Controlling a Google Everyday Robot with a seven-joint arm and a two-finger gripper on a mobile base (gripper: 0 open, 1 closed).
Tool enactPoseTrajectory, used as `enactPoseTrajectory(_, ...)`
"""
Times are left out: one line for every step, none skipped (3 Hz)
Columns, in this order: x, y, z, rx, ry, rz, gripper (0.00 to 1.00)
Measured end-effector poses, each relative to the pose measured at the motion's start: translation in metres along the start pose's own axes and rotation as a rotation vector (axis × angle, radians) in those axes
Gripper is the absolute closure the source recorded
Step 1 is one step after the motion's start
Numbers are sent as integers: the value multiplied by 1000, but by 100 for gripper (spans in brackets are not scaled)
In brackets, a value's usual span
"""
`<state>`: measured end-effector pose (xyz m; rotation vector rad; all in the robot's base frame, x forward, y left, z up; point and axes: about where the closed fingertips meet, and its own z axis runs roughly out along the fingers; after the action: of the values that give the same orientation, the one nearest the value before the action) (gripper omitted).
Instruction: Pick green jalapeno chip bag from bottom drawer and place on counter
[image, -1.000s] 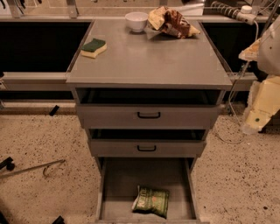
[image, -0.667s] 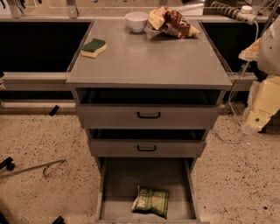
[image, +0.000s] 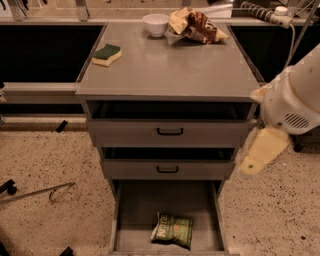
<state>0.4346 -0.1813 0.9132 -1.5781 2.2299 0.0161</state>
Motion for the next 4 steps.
enactPoseTrajectory(-22, 46, 53, -22, -64, 47, 0)
enactPoseTrajectory(-41, 111, 145, -69, -91, 76, 0)
enactPoseTrajectory(-41, 111, 145, -68, -91, 77, 0)
enactPoseTrajectory(-40, 108, 163, -53, -98, 89, 0)
